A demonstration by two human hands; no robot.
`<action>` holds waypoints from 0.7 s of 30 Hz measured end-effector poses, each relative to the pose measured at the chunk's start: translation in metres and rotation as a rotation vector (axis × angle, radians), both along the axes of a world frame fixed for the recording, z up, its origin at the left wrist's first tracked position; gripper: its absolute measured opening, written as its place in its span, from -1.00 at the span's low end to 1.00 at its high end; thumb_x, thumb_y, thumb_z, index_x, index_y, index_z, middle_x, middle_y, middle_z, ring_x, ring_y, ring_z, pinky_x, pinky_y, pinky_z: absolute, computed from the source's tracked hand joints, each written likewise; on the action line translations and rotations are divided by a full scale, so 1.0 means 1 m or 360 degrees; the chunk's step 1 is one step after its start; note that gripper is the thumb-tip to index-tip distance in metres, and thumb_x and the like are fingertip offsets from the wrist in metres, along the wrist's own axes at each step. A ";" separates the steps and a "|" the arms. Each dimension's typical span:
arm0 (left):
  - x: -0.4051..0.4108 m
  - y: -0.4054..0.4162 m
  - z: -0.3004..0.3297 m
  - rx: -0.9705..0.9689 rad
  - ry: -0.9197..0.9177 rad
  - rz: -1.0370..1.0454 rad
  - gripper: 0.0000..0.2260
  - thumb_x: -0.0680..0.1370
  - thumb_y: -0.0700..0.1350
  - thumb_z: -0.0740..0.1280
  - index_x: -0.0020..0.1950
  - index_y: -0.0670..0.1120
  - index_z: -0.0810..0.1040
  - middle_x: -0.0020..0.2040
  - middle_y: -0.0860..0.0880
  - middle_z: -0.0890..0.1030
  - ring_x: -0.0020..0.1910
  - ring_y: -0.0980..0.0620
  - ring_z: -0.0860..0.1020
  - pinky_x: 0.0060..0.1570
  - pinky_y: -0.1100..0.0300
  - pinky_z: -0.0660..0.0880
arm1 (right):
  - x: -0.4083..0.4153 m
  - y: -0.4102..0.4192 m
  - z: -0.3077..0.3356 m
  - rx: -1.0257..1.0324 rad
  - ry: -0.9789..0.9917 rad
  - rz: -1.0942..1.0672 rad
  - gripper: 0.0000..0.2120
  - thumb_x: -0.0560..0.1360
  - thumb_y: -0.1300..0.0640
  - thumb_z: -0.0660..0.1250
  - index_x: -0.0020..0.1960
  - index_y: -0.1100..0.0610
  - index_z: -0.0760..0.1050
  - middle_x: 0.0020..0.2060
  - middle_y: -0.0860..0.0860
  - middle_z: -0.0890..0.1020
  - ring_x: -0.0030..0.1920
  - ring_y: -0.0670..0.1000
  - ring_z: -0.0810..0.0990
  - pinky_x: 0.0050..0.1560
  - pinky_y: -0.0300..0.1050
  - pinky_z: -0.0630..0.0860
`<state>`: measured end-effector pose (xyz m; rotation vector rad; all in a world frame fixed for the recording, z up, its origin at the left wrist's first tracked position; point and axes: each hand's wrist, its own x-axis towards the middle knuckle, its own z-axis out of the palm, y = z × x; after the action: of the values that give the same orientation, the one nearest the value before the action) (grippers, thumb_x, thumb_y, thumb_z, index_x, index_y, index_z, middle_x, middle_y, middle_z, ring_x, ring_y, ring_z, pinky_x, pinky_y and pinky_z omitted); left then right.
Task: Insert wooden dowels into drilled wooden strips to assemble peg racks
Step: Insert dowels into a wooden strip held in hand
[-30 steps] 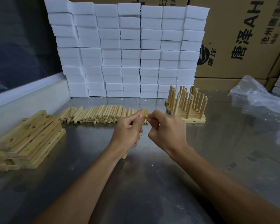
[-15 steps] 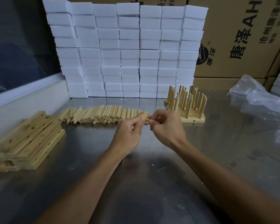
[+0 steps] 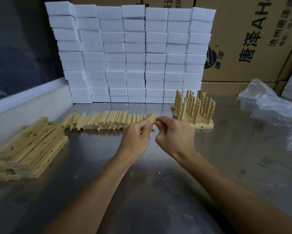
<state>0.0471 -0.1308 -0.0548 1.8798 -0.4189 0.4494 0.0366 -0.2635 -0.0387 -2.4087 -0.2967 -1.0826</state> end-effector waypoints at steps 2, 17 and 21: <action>0.000 0.001 0.000 0.0071 -0.0062 0.0016 -0.68 0.67 -0.12 0.21 0.42 -0.06 0.49 -0.31 0.00 0.51 -0.56 0.26 0.39 -0.48 0.43 0.26 | 0.004 0.000 0.001 0.0145 0.0225 0.0066 -0.81 0.50 0.15 0.28 -0.19 0.06 0.65 -0.52 -0.05 0.50 -0.49 -0.01 0.38 -0.42 -0.20 0.17; -0.005 -0.002 -0.001 0.0159 -0.0302 0.0055 -0.68 0.65 -0.20 0.26 0.41 -0.19 0.48 -0.34 0.09 0.52 -0.42 0.35 0.43 -0.36 0.51 0.28 | 0.010 -0.011 0.003 0.0467 0.0511 0.0288 -0.78 0.53 0.20 0.28 -0.20 0.27 0.61 -0.42 0.21 0.58 -0.42 0.13 0.45 -0.34 0.01 0.47; -0.003 -0.001 -0.003 0.0191 -0.0345 0.0057 -0.68 0.64 -0.21 0.26 0.40 -0.20 0.49 -0.39 0.01 0.42 -0.44 0.32 0.41 -0.35 0.48 0.27 | 0.013 -0.018 0.008 0.0712 0.0801 0.0474 -0.74 0.55 0.20 0.27 -0.14 0.39 0.59 -0.43 0.21 0.47 -0.37 0.04 0.37 -0.27 -0.05 0.35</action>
<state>0.0437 -0.1316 -0.0582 1.9641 -0.5677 0.6686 0.0500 -0.2813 -0.0304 -2.0555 -0.2029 -0.3420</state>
